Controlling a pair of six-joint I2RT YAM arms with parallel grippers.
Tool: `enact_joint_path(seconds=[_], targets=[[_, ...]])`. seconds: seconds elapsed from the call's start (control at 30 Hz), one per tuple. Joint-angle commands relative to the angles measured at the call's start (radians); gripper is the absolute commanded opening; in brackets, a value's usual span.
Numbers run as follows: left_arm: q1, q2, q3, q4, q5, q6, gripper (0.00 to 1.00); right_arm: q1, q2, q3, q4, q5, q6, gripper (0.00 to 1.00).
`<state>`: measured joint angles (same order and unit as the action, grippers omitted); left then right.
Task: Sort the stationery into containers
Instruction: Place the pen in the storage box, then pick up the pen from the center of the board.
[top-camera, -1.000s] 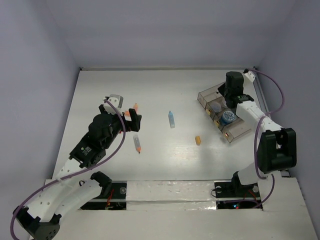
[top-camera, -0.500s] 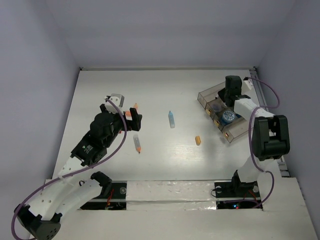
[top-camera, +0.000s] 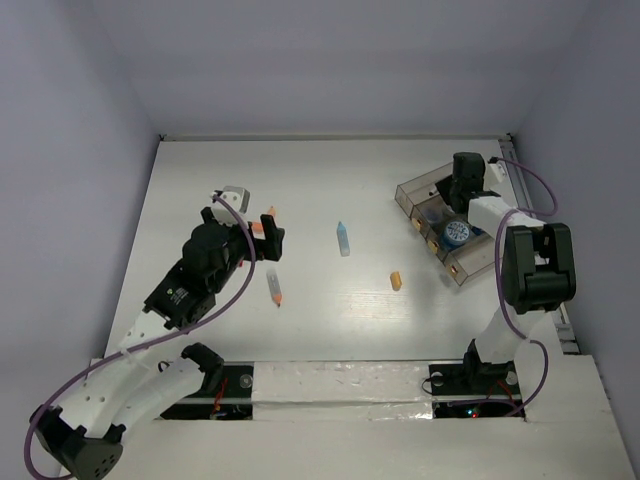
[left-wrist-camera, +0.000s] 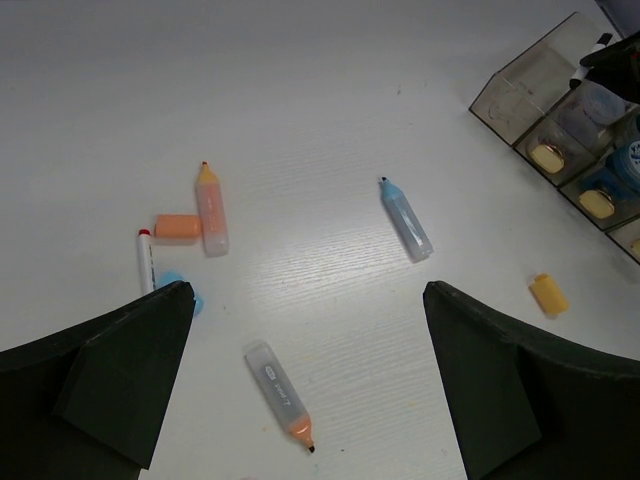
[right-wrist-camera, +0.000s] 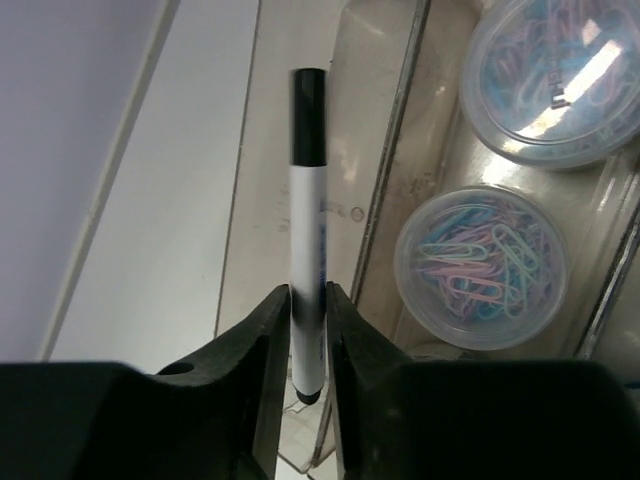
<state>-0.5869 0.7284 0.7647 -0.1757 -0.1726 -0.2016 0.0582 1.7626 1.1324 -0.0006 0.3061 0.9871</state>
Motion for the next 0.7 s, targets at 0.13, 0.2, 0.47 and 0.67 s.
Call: enact_joint_path(seconds=[0.13,0.2,0.47,0.67], targets=[[0.016,0.014,-0.002,0.035,-0.011,0.010,0.99,-0.008,-0.009,0.046,0.111,-0.074,-0.034,0.40],[0.016,0.020,-0.002,0.030,-0.037,0.008,0.99,-0.008,-0.020,0.046,0.123,-0.099,-0.044,0.42],[0.080,0.123,0.004,-0.030,-0.154,-0.025,0.88,-0.008,-0.147,-0.029,0.205,-0.249,-0.140,0.47],[0.192,0.287,0.018,-0.065,-0.090,-0.048,0.77,0.051,-0.346,-0.137,0.177,-0.421,-0.257,0.47]])
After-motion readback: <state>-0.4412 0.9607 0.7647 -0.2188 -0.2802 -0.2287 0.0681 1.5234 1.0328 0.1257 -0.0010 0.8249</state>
